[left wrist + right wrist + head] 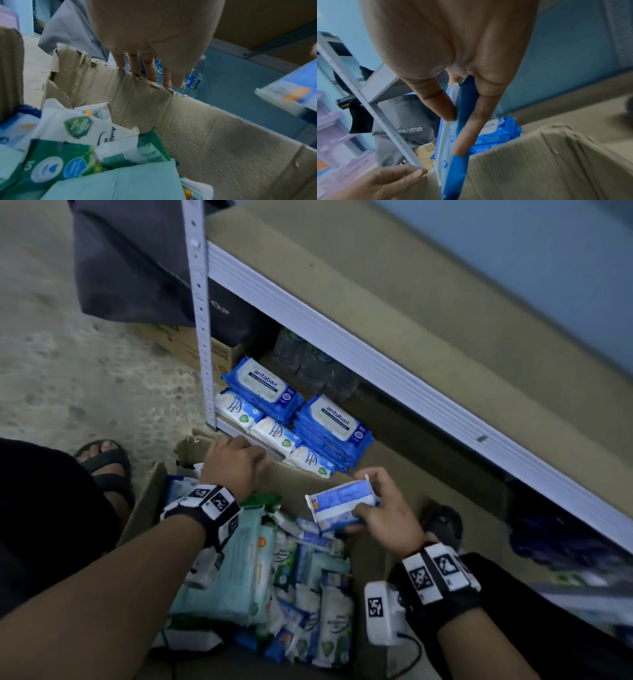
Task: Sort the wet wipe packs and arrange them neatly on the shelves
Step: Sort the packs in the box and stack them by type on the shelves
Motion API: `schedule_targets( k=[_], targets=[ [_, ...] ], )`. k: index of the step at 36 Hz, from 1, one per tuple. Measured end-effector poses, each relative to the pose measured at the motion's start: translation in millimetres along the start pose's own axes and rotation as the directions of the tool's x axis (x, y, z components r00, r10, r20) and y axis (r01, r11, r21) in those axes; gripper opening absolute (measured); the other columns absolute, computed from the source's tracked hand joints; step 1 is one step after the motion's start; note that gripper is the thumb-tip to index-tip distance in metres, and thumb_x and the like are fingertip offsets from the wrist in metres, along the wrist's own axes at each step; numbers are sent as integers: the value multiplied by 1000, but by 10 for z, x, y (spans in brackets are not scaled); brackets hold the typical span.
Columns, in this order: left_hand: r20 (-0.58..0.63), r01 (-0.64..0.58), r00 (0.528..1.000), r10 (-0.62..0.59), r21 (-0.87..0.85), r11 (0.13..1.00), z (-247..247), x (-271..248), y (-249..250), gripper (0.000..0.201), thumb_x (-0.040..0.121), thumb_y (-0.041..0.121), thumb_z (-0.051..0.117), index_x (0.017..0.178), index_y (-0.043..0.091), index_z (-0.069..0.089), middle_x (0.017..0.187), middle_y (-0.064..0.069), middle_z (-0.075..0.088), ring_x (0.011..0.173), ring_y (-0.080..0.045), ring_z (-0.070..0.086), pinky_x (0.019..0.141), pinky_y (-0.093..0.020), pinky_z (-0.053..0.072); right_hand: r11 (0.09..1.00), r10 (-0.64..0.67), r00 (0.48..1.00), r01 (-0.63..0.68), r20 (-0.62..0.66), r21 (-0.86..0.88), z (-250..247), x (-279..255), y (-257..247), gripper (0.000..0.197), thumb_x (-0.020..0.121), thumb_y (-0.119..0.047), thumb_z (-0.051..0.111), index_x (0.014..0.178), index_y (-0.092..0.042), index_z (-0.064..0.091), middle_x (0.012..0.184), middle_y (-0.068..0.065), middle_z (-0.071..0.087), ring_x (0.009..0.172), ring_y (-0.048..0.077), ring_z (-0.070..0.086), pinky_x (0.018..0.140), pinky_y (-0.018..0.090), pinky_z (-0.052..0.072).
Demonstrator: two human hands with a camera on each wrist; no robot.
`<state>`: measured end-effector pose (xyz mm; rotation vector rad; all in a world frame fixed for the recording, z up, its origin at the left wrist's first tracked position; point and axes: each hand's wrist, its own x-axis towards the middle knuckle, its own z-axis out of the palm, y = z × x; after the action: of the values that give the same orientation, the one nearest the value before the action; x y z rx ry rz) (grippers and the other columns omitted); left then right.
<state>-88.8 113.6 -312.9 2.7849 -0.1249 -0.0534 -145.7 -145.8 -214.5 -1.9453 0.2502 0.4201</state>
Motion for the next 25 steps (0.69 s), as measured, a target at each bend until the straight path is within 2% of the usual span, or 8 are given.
schedule_targets(
  k=[4, 8, 10, 13, 19, 22, 23, 25],
  targets=[
    [-50, 14, 999, -15, -27, 1000, 39, -5, 7, 24, 92, 47, 59, 99, 32, 76, 98, -3, 64, 90, -28, 49, 83, -39, 40, 994, -72, 996, 76, 46, -83, -107, 305, -242, 49, 79, 19, 48, 96, -26, 43, 103, 8, 57, 91, 19, 67, 61, 36, 59],
    [-138, 49, 988, -64, -111, 993, 112, -52, 6, 13, 86, 37, 71, 95, 30, 77, 89, -3, 58, 84, -27, 43, 76, -38, 38, 985, -72, 988, 92, 134, -147, -139, 642, -421, 53, 80, 23, 49, 104, -24, 51, 108, 3, 61, 84, 6, 68, 61, 27, 57],
    [-161, 55, 984, -79, -147, 988, 144, -57, 3, 9, 83, 33, 75, 91, 30, 77, 87, -3, 57, 83, -27, 42, 75, -38, 39, 972, -75, 989, 102, 131, -213, -135, 810, -458, 49, 78, 21, 51, 98, -24, 56, 107, 3, 64, 87, 12, 70, 64, 32, 59],
    [-173, 73, 980, -101, -163, 984, 183, -50, -2, 8, 82, 32, 75, 90, 30, 76, 89, -2, 57, 83, -27, 43, 75, -39, 39, 958, -64, 996, 79, 64, -276, -104, 1022, -510, 37, 75, 8, 60, 88, -26, 60, 102, -1, 68, 91, 23, 70, 73, 46, 61],
    [-187, 102, 973, -139, -193, 976, 223, -44, -21, 9, 82, 36, 72, 90, 33, 73, 91, 2, 57, 87, -26, 44, 86, -41, 37, 986, -70, 998, 70, 2, -152, 62, 1138, -510, 9, 91, -15, 69, 95, -15, 61, 89, 1, 69, 79, 18, 71, 62, 36, 61],
    [-199, 104, 969, -148, -215, 971, 225, -38, -25, 9, 81, 35, 72, 90, 33, 73, 90, 3, 56, 86, -26, 44, 89, -42, 37, 995, -67, 998, 68, 19, -77, 157, 1135, -423, 32, 92, -11, 67, 120, -22, 55, 99, 1, 71, 82, 11, 72, 58, 28, 58],
    [-198, 104, 969, -149, -221, 970, 229, -36, -27, 9, 81, 36, 72, 90, 33, 73, 90, 3, 56, 86, -26, 44, 89, -42, 38, 994, -63, 998, 65, 24, -88, 184, 1135, -385, 32, 92, -10, 67, 120, -21, 56, 102, 6, 70, 81, 8, 71, 58, 26, 57],
    [-189, 110, 970, -153, -220, 969, 232, -35, -25, 10, 82, 37, 71, 90, 33, 73, 91, 3, 56, 87, -26, 44, 89, -43, 38, 975, -59, 998, 62, 19, -213, 227, 1116, -310, 14, 90, -13, 70, 103, -16, 65, 97, 11, 69, 79, 9, 70, 63, 31, 58]
  ],
)
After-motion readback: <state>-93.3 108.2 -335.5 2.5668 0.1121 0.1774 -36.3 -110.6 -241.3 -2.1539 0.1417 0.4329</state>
